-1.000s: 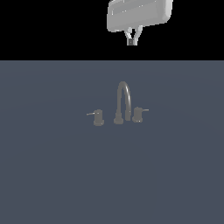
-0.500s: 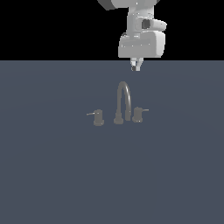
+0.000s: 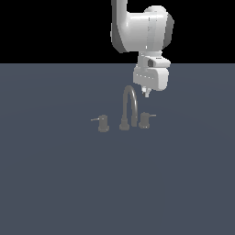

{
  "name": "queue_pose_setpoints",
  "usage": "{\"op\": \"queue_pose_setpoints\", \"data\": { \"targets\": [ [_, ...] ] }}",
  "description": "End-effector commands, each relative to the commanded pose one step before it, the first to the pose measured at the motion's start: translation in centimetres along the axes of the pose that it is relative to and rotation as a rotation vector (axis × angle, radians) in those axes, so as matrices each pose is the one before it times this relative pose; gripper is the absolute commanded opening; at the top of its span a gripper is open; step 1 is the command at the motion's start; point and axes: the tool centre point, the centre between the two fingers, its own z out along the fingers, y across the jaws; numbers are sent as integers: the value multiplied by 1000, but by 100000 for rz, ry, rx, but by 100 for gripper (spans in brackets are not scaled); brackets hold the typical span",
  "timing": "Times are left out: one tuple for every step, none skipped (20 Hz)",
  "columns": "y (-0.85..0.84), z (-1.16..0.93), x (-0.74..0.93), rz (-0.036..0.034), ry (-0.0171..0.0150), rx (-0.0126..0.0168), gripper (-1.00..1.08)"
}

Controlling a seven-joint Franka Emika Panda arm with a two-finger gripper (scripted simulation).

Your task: Turn on the faucet by rotating a designated handle.

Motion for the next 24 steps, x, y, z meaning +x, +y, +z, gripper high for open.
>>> {"op": "queue_pose_setpoints", "data": {
  "targets": [
    [-346,2370,868,5296,111,148,-100],
    [-99,845,277,1816,9,24,-100],
    [-85,796,253,1700,8,23,-100],
    [-73,746,229,1582,7,22,-100],
    [-62,695,207,1465,6,20,-100],
    [-51,642,188,1350,5,19,-100],
    [-42,589,168,1231,4,17,-100],
    [-35,535,149,1113,4,15,-100],
    [-28,480,131,996,3,14,-100],
    [-22,425,116,882,3,12,-100],
    [-18,369,98,763,2,11,-100],
    [-14,313,82,644,2,9,-100],
    [-11,256,66,526,1,7,-100],
    [-6,200,54,414,1,6,-100],
    [-5,143,37,293,1,4,-100],
    [-5,86,18,169,0,2,-100],
    [2,28,14,69,0,1,-100],
    [0,0,0,0,0,0,-100],
    [0,0,0,0,0,0,-100],
    [0,0,0,0,0,0,-100],
    [32,2,-3,-63,-21,-72,-100],
    [284,5,157,0,0,0,-100],
    [287,5,159,0,0,0,-100],
    [290,5,161,0,0,0,-100]
  ]
}}
